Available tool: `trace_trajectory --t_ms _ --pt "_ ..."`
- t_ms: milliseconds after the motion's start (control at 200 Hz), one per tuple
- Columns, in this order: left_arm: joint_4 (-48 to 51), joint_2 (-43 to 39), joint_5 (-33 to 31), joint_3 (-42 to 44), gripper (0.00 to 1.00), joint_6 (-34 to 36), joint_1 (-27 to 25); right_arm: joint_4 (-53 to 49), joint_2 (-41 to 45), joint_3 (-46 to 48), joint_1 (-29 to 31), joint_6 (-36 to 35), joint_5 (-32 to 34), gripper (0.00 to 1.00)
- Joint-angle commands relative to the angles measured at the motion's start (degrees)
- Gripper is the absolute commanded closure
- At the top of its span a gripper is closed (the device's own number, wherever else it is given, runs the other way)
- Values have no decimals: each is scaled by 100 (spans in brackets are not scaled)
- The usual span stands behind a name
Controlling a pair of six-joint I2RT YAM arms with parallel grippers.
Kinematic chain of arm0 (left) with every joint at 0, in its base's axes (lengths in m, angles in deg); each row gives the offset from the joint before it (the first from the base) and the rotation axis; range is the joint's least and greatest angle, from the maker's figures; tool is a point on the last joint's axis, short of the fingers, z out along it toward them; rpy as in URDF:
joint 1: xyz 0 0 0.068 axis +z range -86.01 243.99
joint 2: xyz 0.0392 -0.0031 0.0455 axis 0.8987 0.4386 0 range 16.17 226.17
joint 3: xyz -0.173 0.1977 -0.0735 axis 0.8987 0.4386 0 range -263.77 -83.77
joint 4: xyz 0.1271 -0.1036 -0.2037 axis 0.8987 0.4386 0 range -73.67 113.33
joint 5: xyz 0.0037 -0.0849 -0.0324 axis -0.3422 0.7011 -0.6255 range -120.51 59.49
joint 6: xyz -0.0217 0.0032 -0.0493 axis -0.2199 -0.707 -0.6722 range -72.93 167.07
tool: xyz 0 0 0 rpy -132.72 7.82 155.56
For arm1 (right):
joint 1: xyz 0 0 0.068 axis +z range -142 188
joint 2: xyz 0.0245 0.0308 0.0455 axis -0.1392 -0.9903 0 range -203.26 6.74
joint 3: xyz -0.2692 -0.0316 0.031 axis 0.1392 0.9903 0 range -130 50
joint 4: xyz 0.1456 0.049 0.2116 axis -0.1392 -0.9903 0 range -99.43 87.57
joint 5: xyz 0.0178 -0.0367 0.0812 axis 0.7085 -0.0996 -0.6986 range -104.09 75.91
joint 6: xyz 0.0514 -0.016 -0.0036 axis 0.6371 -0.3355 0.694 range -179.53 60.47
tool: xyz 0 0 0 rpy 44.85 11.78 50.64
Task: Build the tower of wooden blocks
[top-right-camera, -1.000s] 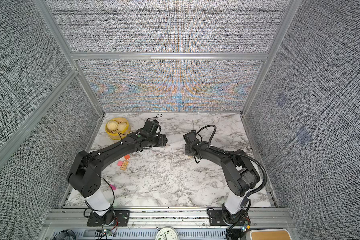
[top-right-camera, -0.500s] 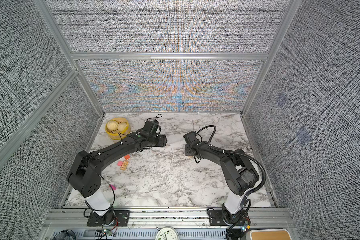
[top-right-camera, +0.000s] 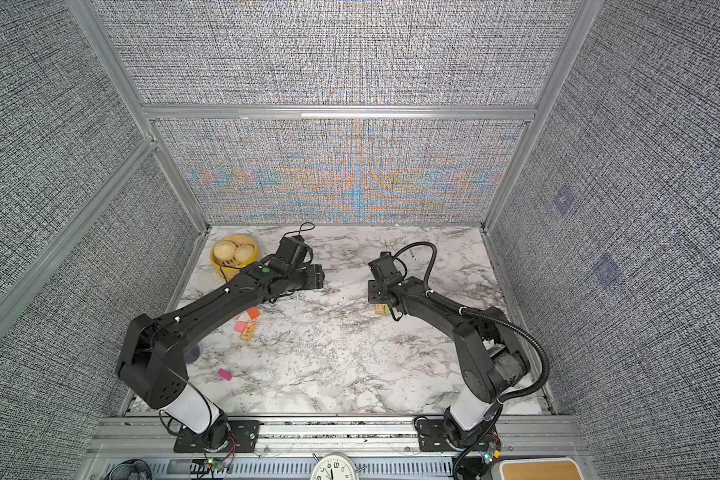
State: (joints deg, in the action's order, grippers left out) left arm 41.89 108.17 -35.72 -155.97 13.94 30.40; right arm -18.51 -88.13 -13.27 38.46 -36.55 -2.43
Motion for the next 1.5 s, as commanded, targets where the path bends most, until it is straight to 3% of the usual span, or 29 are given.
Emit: trace_trajectory --t_ms 0,395,610,1021,1336,1496 --pt "228 -324 -13 312 27 -296 309 52 -98 -259 63 -221 -313 39" --pt "473 -1256 -619 1775 40 -500 1313 17 -1338 -1821 522 -425 -842 39" --pt "474 -847 -654 1849 36 -546 1750 8 -1700 -2299 669 -521 -1077 38" --pt "66 204 -549 1662 30 -348 2233 139 -1495 -2114 580 -615 -1231 38" --pt "28 753 -647 1475 36 -317 2289 252 -1410 -1923 463 -517 -1368 38" --pt "20 849 -700 1416 44 -285 2311 274 -1359 -1847 437 -518 -1353 38"
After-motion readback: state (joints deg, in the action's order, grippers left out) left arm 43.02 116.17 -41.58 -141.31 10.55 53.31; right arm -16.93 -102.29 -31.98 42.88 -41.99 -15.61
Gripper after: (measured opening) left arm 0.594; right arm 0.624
